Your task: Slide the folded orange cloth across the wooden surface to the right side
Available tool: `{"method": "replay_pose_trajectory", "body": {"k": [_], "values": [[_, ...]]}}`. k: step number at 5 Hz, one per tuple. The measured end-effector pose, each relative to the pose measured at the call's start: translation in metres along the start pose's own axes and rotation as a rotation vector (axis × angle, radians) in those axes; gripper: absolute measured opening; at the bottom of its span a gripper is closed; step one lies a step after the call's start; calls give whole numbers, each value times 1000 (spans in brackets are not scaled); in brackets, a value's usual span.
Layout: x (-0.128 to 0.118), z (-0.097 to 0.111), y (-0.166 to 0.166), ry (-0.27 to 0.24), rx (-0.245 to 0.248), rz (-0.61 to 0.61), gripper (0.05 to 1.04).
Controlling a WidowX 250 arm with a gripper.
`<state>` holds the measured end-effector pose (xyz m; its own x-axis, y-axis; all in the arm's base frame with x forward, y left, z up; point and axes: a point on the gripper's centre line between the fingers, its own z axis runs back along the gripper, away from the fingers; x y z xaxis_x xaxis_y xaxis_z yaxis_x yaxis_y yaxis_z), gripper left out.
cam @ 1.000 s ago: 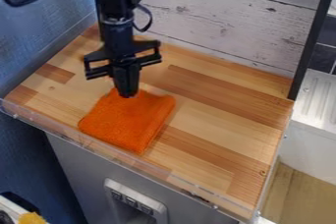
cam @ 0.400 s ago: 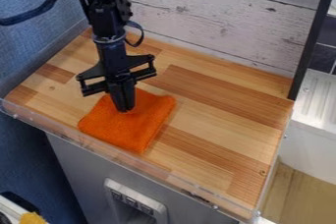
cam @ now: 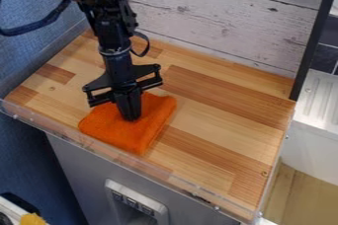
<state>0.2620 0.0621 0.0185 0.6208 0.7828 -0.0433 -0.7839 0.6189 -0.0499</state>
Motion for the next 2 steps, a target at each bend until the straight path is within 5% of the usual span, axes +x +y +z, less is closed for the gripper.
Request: {"method": "replay_pose_trajectory", "body": {"k": [2], "values": [[-11, -7, -8, -45, -20, -95, 59]]}}
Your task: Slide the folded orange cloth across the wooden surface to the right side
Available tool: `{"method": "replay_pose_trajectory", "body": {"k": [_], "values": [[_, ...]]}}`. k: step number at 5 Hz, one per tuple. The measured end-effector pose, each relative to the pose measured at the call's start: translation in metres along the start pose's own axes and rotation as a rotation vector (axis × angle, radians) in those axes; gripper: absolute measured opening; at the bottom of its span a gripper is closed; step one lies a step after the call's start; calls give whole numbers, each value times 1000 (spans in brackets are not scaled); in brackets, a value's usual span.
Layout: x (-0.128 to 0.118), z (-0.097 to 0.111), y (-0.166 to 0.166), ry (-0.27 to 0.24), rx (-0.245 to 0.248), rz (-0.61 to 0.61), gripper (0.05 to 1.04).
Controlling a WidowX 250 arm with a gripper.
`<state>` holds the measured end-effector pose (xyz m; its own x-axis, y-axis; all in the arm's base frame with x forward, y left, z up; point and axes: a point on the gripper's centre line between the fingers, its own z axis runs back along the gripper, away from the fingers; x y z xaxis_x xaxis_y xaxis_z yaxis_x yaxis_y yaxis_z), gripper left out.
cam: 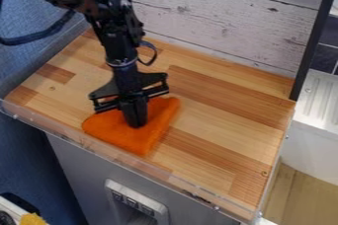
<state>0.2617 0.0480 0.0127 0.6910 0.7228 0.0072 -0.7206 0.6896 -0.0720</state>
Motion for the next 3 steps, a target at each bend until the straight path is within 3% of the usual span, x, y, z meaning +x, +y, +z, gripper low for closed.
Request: {"method": "replay_pose_trajectory", "body": {"k": [3], "values": [[-31, -6, -62, -63, 3, -419, 59]]}}
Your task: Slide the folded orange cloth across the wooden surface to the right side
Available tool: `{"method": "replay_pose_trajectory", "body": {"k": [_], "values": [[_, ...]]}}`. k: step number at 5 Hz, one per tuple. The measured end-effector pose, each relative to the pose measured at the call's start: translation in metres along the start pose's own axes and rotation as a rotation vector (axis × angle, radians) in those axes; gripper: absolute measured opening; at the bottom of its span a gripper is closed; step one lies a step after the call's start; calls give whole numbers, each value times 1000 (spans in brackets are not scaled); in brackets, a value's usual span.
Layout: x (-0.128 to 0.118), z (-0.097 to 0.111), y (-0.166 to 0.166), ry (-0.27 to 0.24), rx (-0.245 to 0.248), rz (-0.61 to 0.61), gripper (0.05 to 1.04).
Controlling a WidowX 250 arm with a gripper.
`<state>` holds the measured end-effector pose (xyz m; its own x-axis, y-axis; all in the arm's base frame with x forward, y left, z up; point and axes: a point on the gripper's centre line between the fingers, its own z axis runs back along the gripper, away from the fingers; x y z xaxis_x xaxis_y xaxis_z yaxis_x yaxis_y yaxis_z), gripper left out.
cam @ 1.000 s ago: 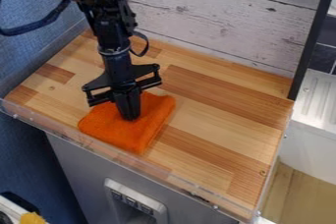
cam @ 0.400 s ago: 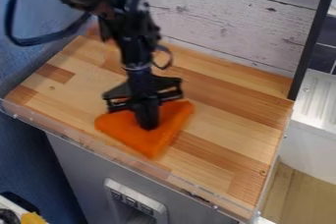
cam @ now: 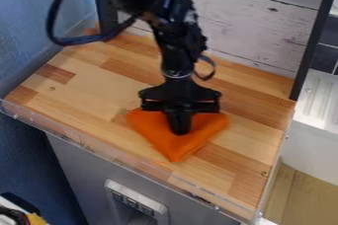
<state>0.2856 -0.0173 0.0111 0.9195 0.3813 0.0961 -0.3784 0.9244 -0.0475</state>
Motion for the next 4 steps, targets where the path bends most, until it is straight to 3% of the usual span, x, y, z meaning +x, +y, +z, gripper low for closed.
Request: {"method": "replay_pose_trajectory", "body": {"k": [2, 4], "values": [[2, -4, -39, 25, 48, -238, 59], [11, -6, -71, 96, 80, -362, 59]]}}
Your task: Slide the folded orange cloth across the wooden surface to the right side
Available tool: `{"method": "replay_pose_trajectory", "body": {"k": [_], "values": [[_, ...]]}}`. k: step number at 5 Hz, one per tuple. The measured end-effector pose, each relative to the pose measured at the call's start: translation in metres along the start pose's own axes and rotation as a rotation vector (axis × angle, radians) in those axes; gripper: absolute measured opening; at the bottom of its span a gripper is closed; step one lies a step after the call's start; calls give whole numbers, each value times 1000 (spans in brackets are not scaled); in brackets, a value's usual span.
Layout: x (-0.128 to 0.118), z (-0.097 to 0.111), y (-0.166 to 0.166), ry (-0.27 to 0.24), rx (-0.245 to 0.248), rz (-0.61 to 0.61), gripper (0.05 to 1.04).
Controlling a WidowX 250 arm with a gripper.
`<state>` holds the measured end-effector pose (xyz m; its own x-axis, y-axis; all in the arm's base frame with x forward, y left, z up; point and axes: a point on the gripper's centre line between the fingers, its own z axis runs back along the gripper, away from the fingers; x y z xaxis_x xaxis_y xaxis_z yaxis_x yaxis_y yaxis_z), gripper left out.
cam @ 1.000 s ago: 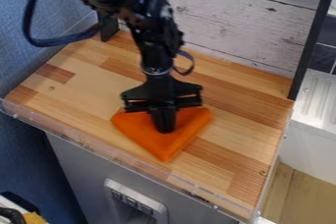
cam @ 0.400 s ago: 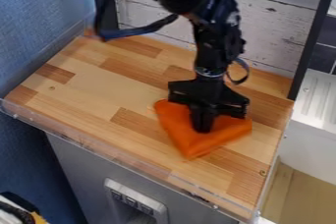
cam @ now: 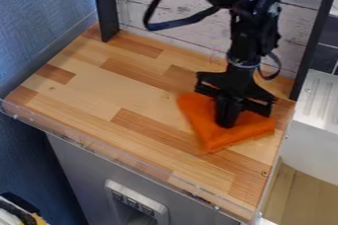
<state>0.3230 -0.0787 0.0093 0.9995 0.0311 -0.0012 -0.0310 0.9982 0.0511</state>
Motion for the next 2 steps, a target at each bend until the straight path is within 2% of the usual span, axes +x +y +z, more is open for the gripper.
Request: {"method": "replay_pose_trajectory", "body": {"k": [2], "values": [[10, 0, -8, 37, -35, -77, 59]]}}
